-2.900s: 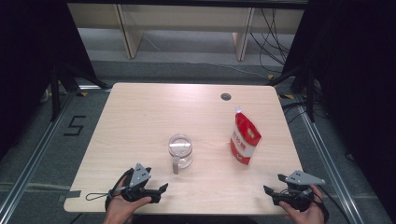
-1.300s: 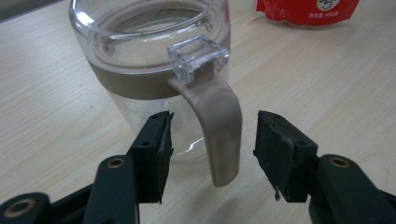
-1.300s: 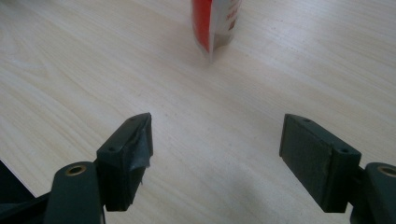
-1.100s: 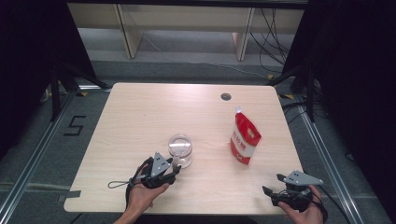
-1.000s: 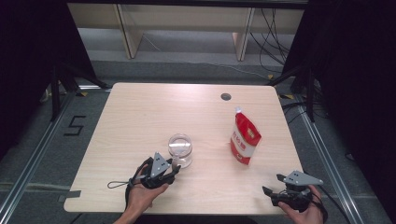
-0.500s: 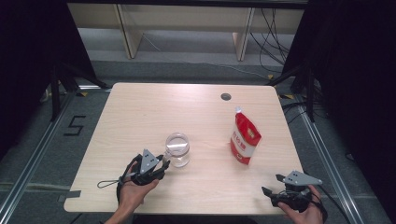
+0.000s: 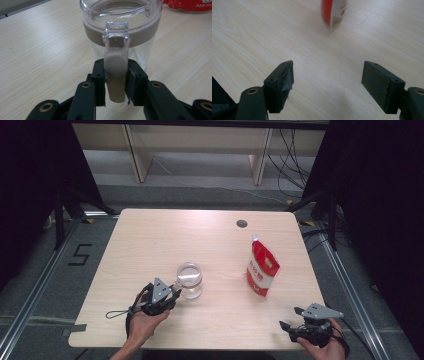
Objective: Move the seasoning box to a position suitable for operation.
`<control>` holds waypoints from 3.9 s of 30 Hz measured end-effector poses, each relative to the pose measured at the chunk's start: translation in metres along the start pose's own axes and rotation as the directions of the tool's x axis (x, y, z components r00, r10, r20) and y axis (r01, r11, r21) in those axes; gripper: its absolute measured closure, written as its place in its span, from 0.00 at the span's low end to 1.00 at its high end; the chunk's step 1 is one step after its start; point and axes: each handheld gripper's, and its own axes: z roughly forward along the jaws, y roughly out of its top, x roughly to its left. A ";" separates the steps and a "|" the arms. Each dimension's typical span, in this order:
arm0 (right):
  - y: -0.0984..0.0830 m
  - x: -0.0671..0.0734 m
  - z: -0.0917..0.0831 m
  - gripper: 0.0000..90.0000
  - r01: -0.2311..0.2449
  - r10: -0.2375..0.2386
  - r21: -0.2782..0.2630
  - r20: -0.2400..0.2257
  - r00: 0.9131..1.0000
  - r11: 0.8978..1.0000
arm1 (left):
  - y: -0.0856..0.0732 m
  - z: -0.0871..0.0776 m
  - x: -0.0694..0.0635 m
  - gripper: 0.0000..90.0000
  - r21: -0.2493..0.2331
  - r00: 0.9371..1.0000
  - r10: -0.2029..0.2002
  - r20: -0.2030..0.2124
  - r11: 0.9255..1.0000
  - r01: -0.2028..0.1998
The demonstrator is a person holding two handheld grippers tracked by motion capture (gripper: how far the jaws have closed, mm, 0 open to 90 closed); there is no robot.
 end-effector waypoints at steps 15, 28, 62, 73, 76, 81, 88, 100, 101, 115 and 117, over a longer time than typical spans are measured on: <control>0.000 0.001 0.001 0.30 0.008 -0.008 0.005 -0.006 1.000 1.000 | -0.005 -0.001 0.022 0.82 -0.012 0.999 -0.052 -0.003 0.999 0.051; 0.000 0.002 0.002 0.30 0.009 -0.009 0.017 -0.013 1.000 1.000 | -0.007 -0.002 0.021 0.82 -0.034 0.997 -0.053 0.055 0.998 0.054; 0.000 0.003 0.004 0.30 0.019 -0.018 0.031 -0.028 0.999 0.999 | -0.003 0.004 -0.022 0.82 -0.087 0.963 0.038 0.265 0.996 -0.015; 0.000 0.003 0.004 0.30 0.014 -0.012 0.035 -0.031 0.999 0.999 | -0.003 0.007 -0.028 0.82 -0.105 0.945 0.062 0.323 0.994 -0.029; 0.000 0.003 0.004 0.30 0.026 -0.025 0.025 -0.029 0.999 0.999 | -0.002 0.006 -0.029 0.82 -0.105 0.940 0.084 0.330 0.993 -0.052; 0.000 0.003 0.004 0.30 0.027 -0.026 0.027 -0.031 0.999 0.999 | -0.003 0.006 -0.029 0.81 -0.108 0.931 0.093 0.353 0.993 -0.058; 0.000 0.005 0.005 0.30 0.009 -0.007 0.039 -0.039 0.999 0.999 | -0.003 0.005 -0.028 0.81 -0.110 0.920 0.110 0.377 0.991 -0.073; 0.000 0.005 0.005 0.30 0.021 -0.019 0.040 -0.038 0.999 0.999 | -0.003 0.007 -0.023 0.80 -0.095 0.927 0.052 0.371 0.995 -0.018; 0.000 0.006 0.005 0.30 0.020 -0.019 0.040 -0.037 0.999 0.999 | -0.002 0.007 -0.022 0.80 -0.099 0.929 0.059 0.366 0.995 -0.025; 0.000 0.006 0.005 0.30 0.015 -0.013 0.044 -0.042 0.999 0.999 | -0.003 0.006 -0.017 0.80 -0.093 0.935 0.049 0.351 0.996 -0.017; 0.000 0.006 0.005 0.30 0.010 -0.008 0.046 -0.044 0.999 0.999 | -0.003 0.006 -0.018 0.81 -0.089 0.937 0.035 0.349 0.996 -0.004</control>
